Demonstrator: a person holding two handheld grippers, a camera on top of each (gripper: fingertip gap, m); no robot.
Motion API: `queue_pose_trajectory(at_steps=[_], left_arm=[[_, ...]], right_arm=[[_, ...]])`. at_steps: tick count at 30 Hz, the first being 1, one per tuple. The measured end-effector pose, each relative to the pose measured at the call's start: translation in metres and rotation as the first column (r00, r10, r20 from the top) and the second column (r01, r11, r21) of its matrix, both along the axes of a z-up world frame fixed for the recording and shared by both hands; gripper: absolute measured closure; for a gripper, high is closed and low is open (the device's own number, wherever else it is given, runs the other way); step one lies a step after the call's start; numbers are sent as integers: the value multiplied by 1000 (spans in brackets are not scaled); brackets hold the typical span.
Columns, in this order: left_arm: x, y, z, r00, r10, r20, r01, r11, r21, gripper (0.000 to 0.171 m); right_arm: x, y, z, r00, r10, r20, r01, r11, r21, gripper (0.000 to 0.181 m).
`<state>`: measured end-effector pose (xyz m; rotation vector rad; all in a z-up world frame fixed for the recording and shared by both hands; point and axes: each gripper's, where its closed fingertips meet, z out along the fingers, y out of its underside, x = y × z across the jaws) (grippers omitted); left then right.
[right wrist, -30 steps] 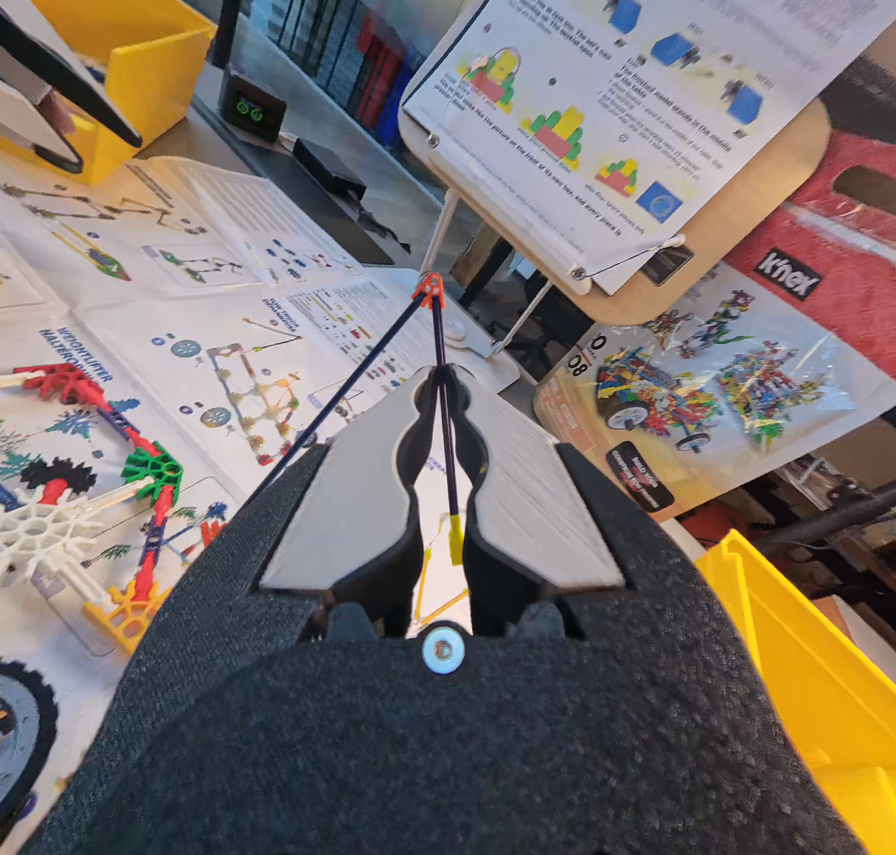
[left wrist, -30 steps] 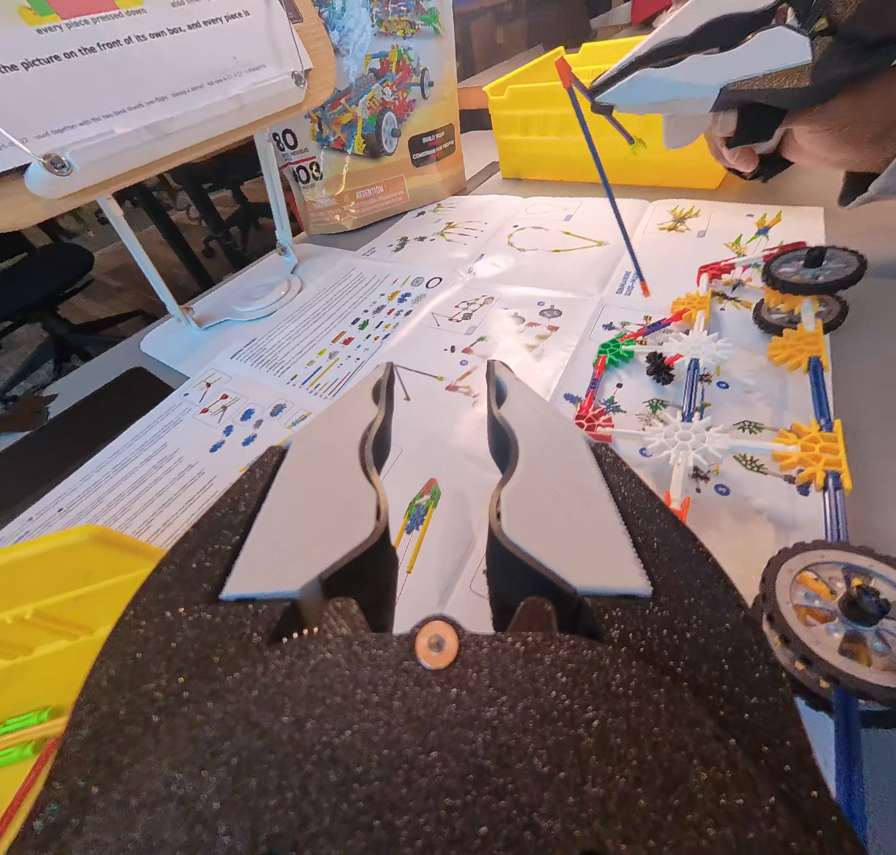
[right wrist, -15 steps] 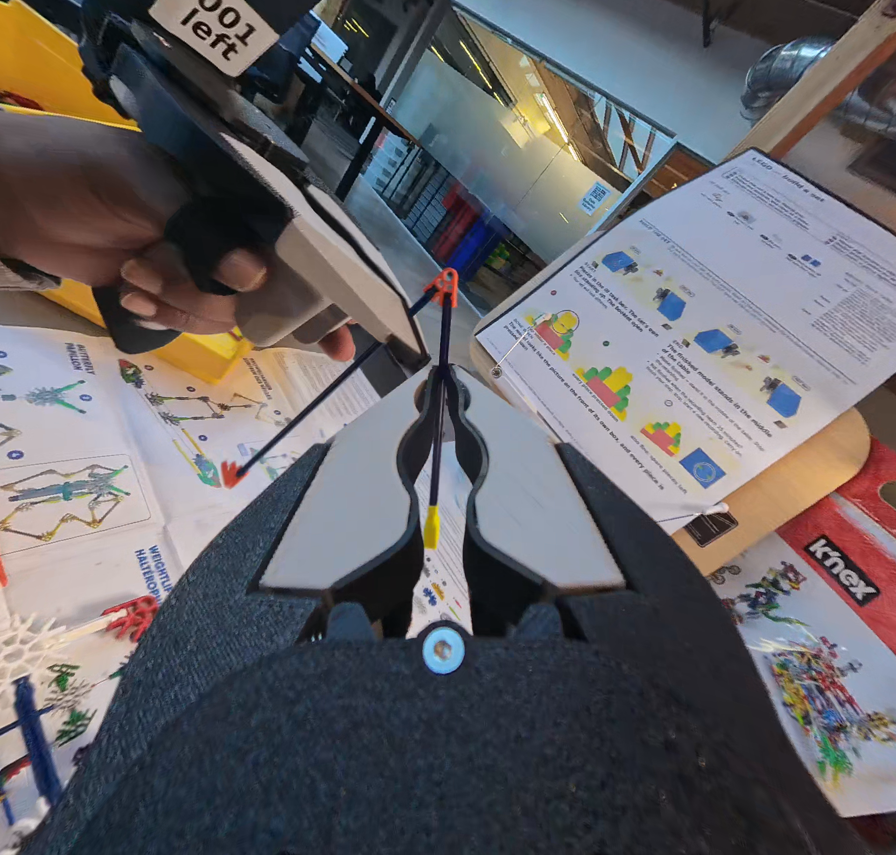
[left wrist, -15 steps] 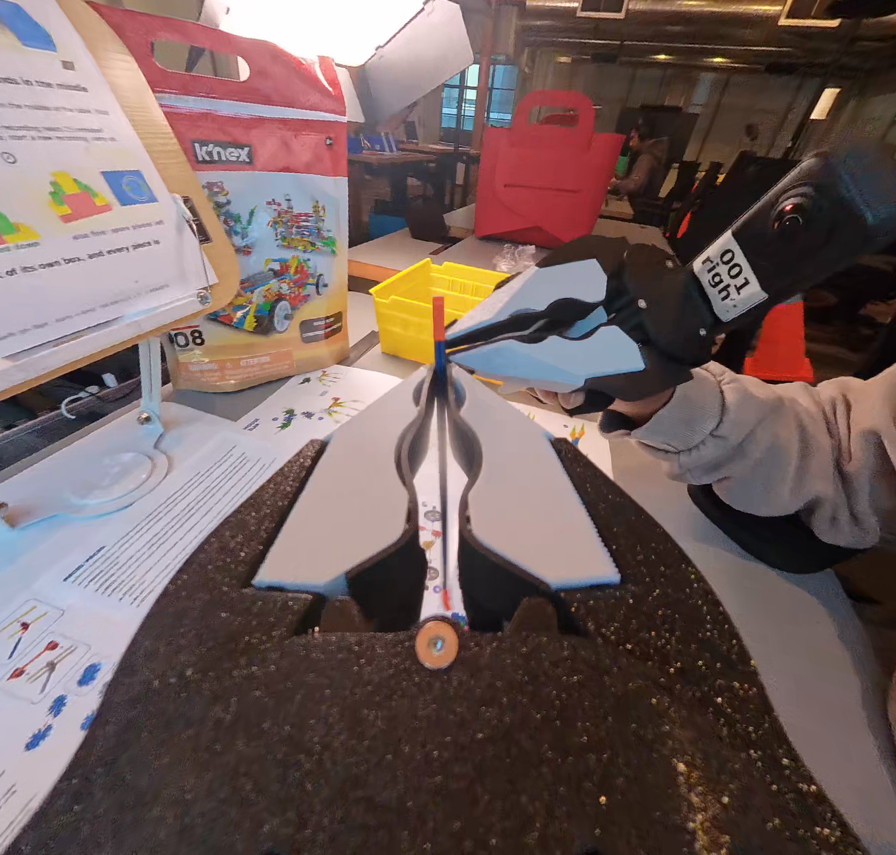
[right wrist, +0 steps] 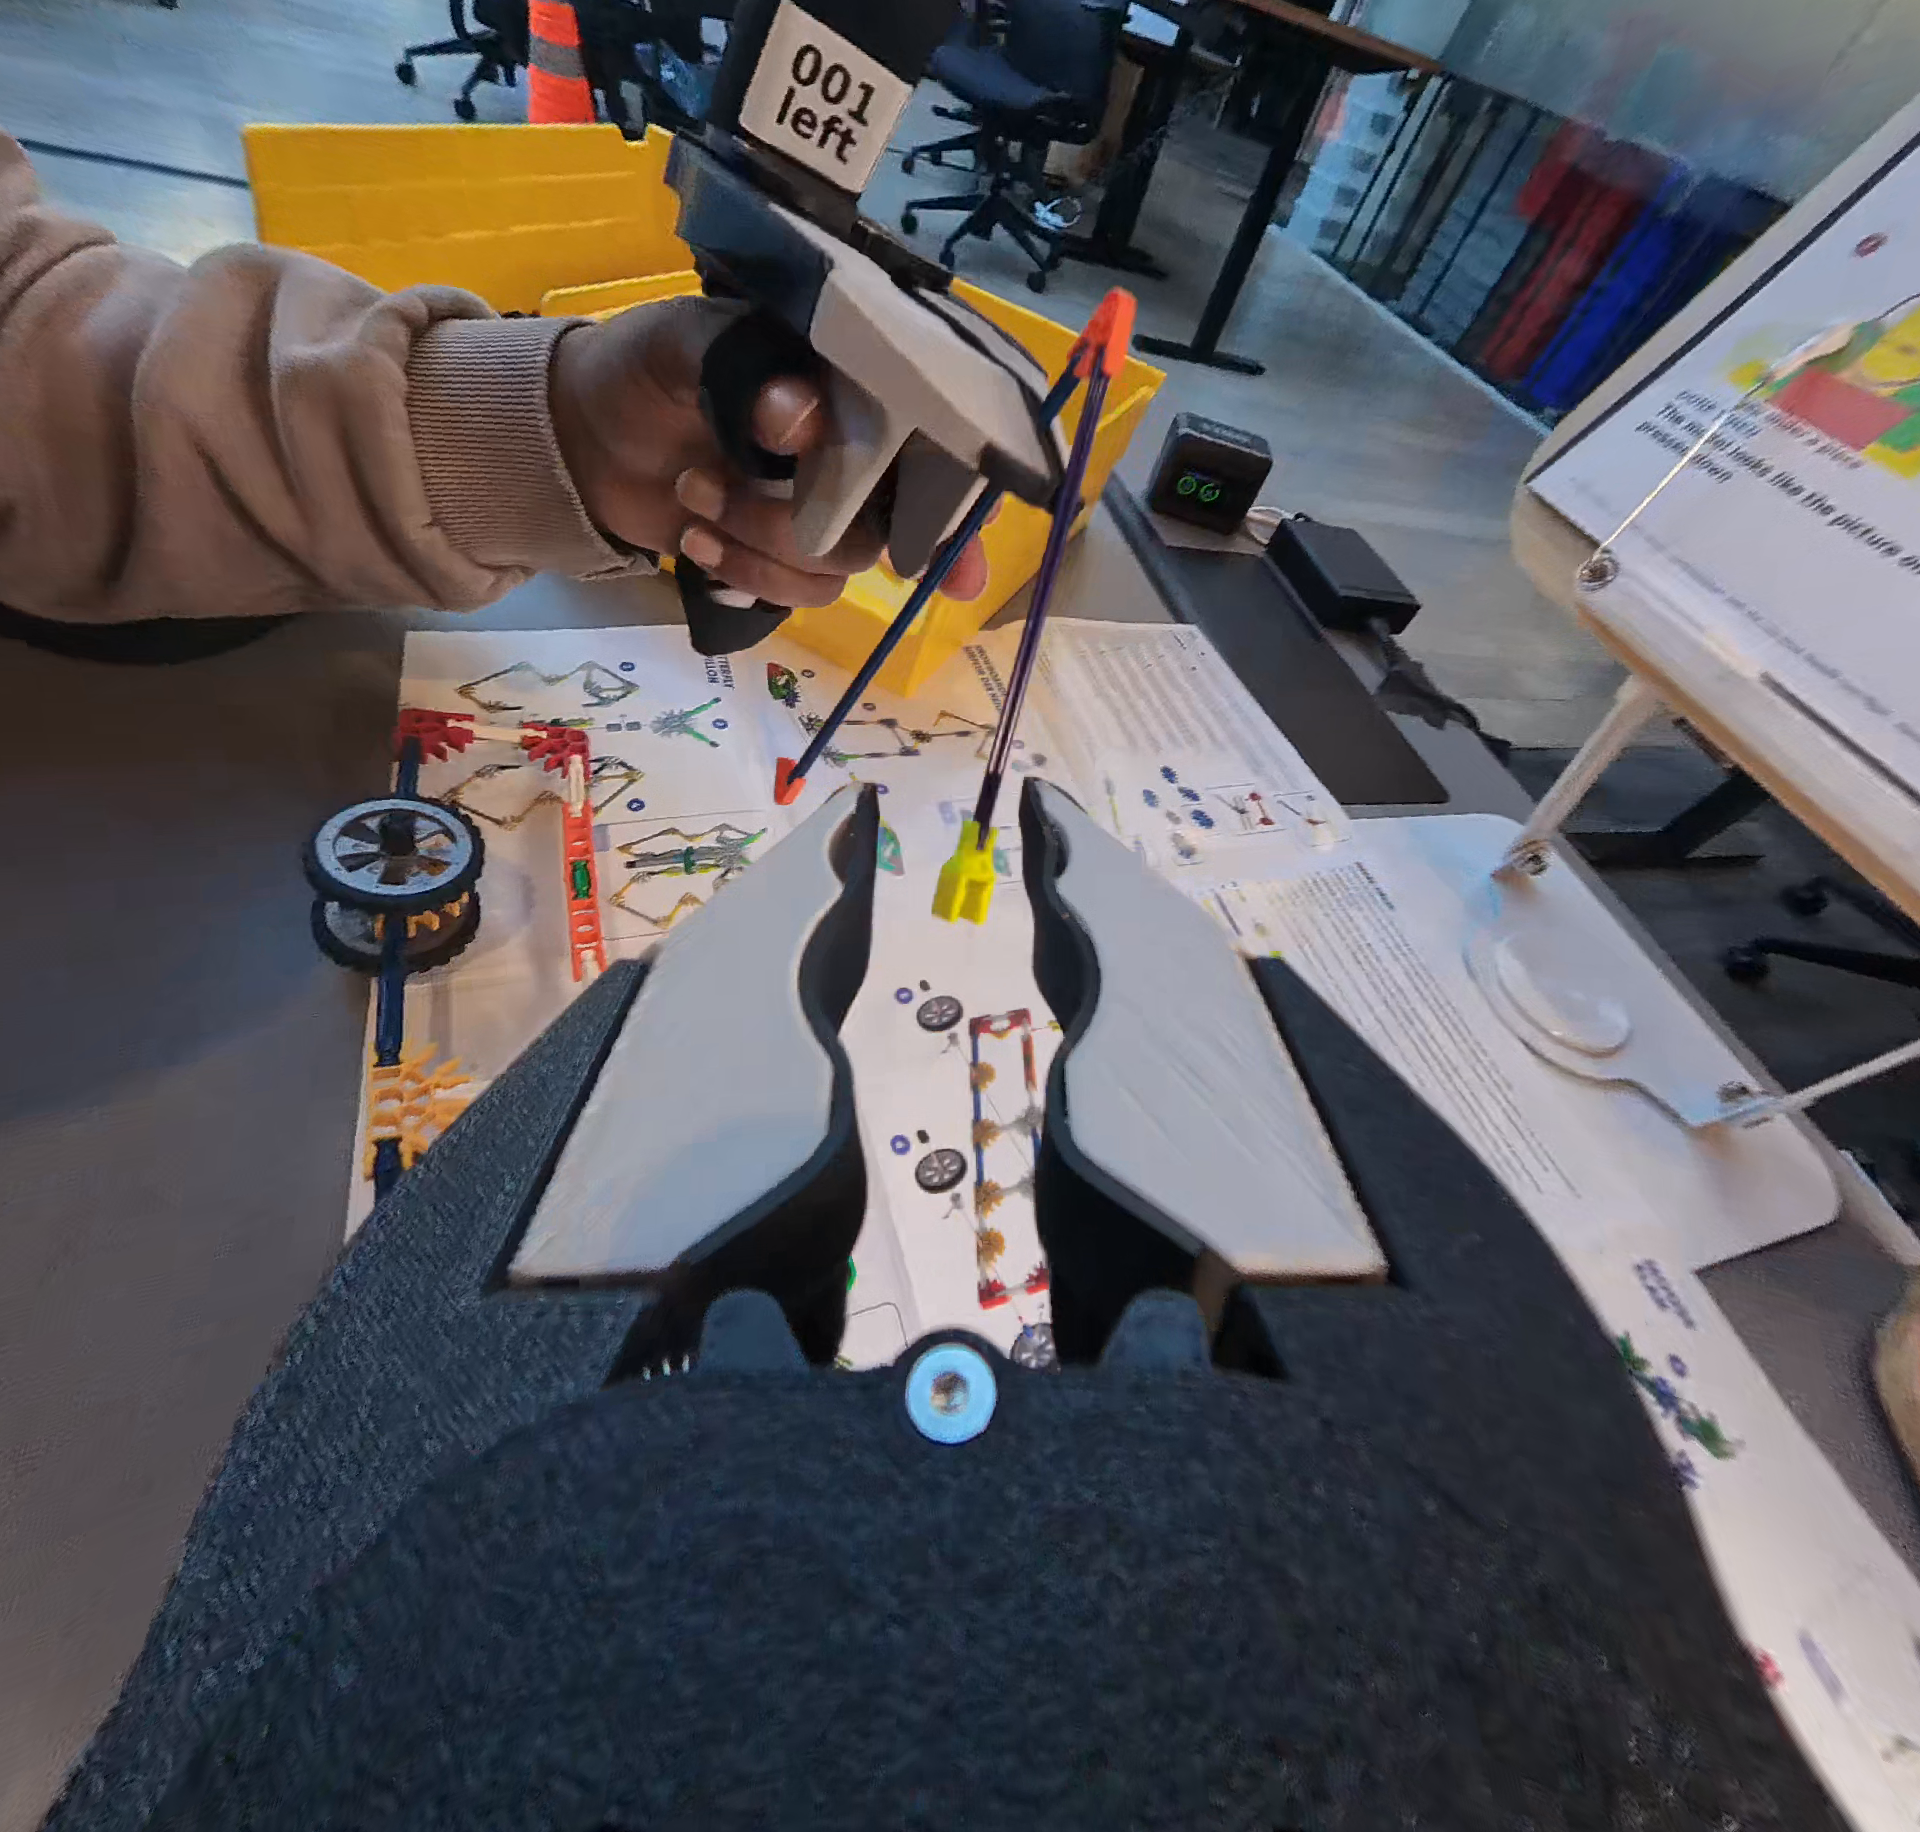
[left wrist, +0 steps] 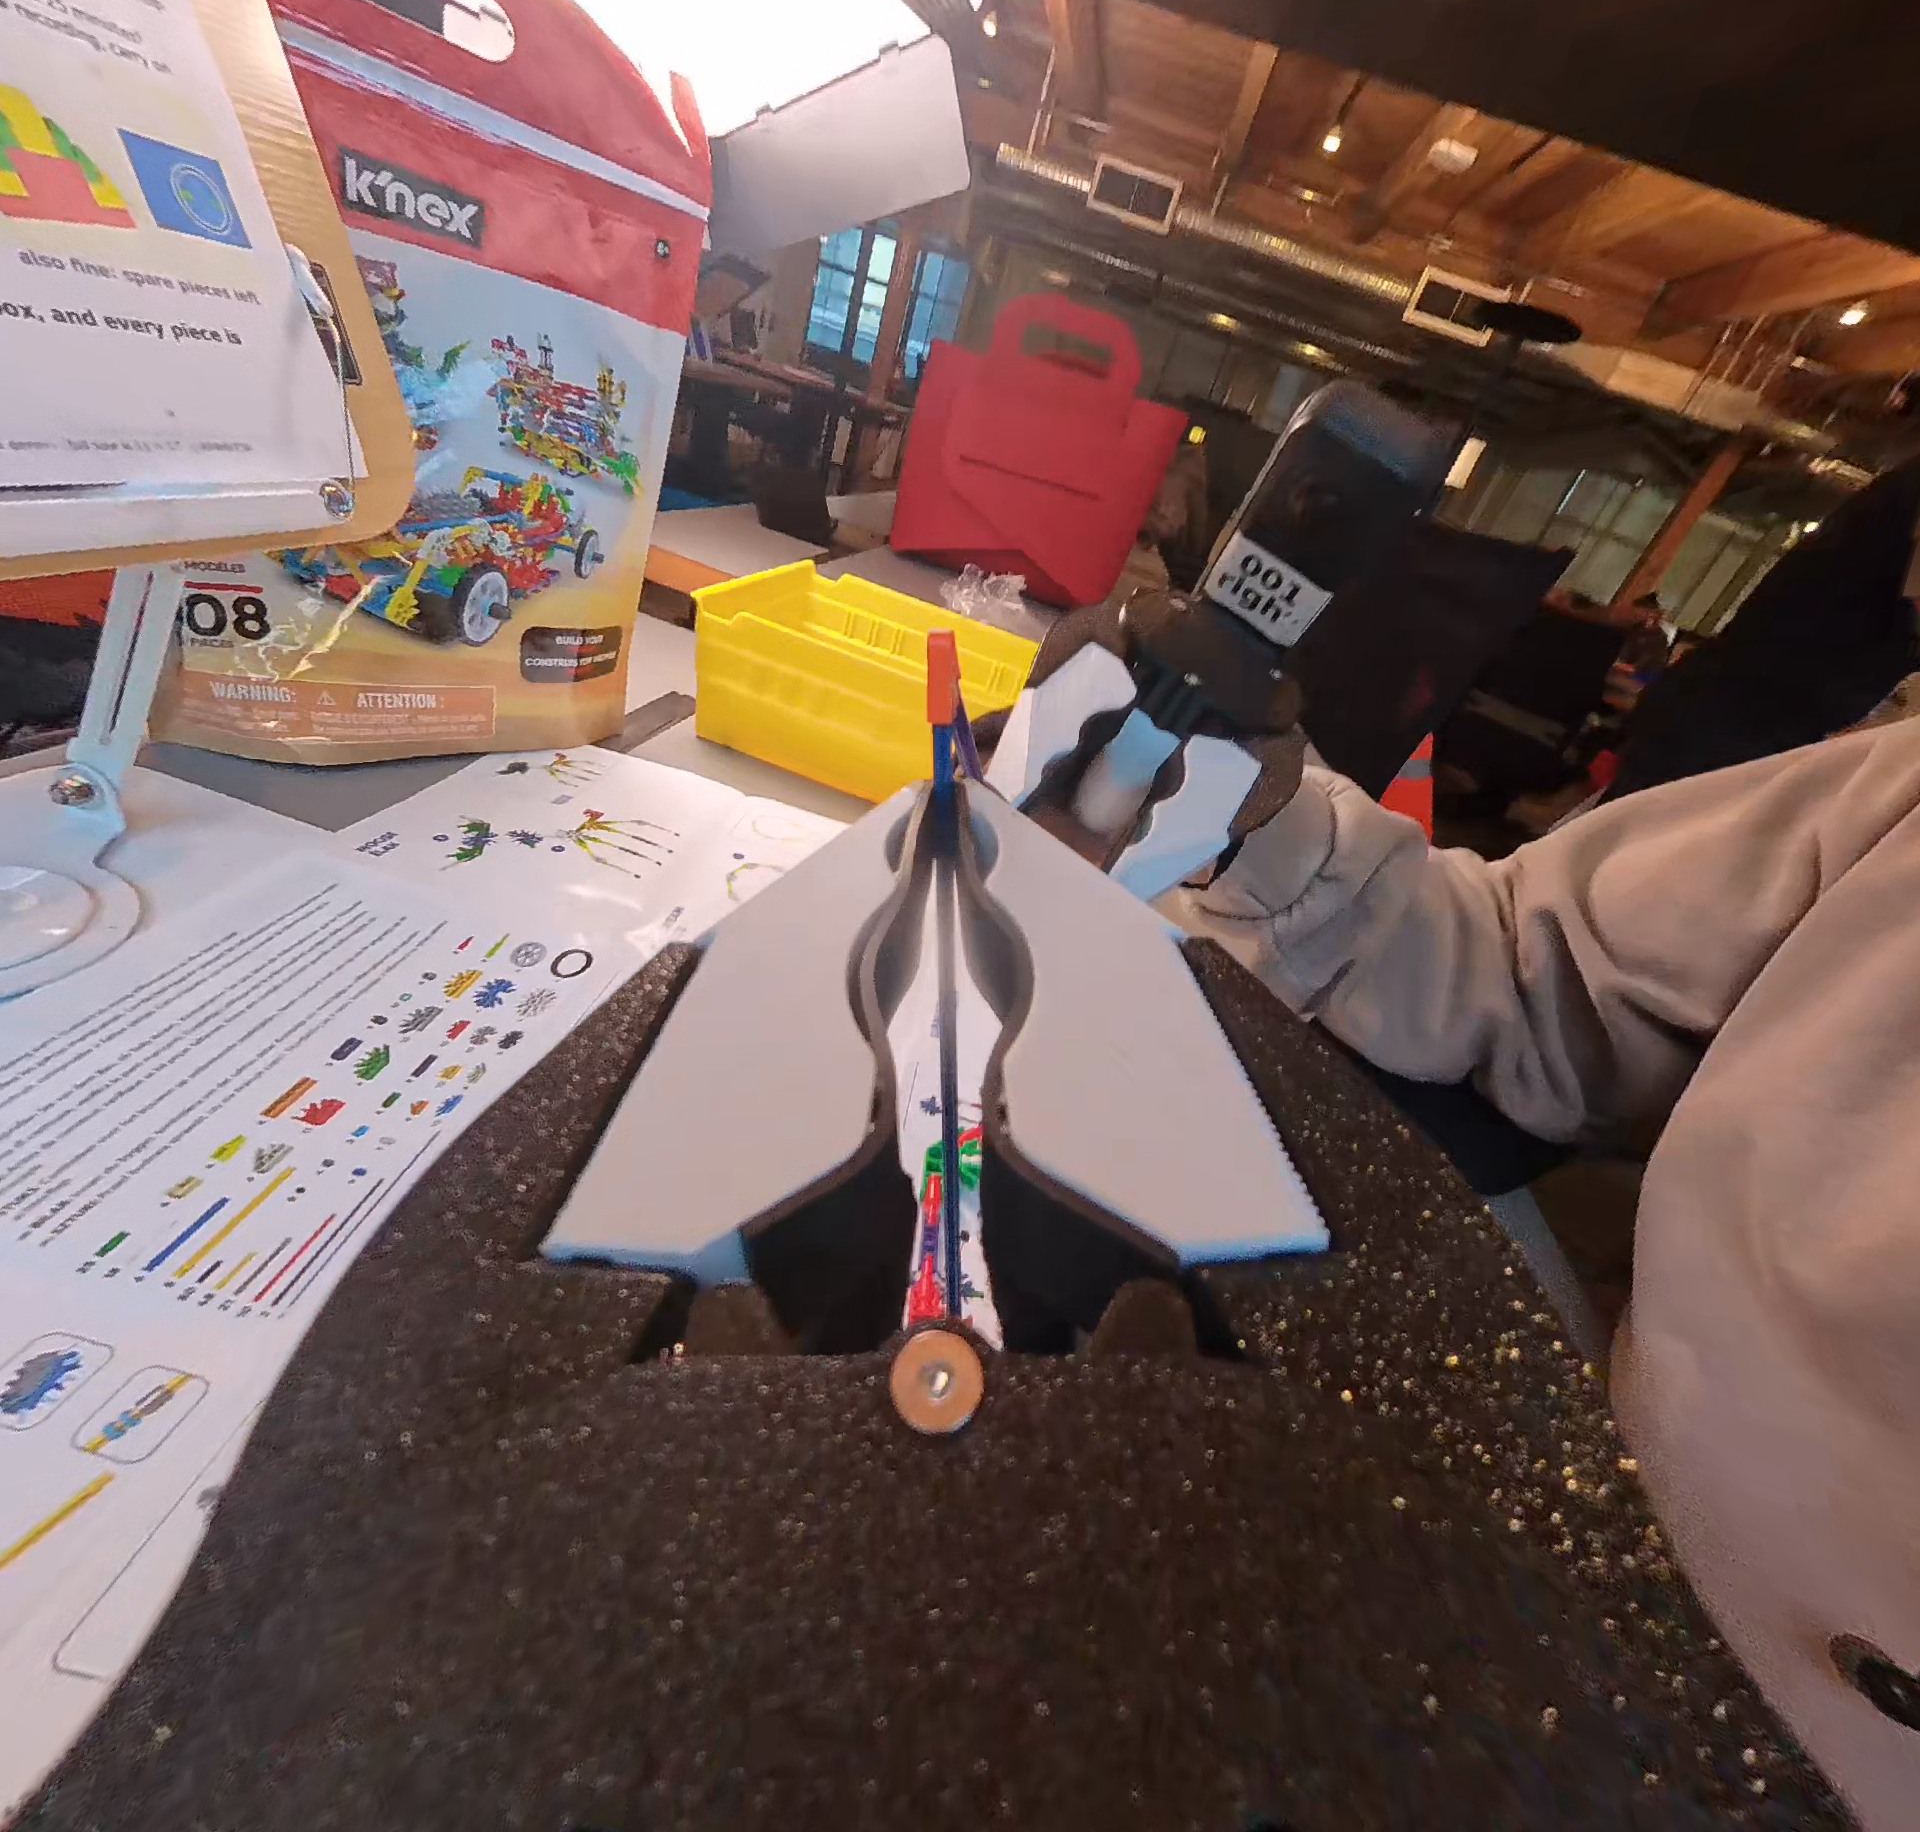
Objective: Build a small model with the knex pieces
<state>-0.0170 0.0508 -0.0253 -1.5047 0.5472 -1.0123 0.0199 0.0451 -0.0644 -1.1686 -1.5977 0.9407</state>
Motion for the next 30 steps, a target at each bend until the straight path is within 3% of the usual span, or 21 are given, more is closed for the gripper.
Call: queue_pose_trajectory(at_steps=[2,4,10,14,16,19,26,30], left_arm=[[-4,0,5,998,1,57,-1,1000,5,171],[-8,1,8,996,6,86,-8,1000,12,171],[-12,-4,15,998,16,65,-21,996,82,171],[8,-24,21,993,-105,45,98,987,128,138],[21,-34,21,988,-152,19,147,976,157,142],[34,-42,21,986,-164,-28,166,962,215,168],[37,-51,24,984,-163,-74,177,943,282,171],[36,-55,23,980,-175,-97,197,929,313,171]], right_arm=[[-2,3,-3,1000,-8,-23,7,1000,-30,157],[-5,5,2,997,-22,-76,17,998,-63,171],[-3,5,27,980,-43,-196,34,998,-47,172],[1,-9,42,974,-8,-226,30,995,95,173],[-1,-22,48,967,32,-252,-3,993,117,172],[-3,-32,50,966,61,-253,-22,988,155,172],[-2,-39,49,966,91,-244,-53,986,159,172],[-2,-44,40,974,124,-188,-108,990,91,168]])
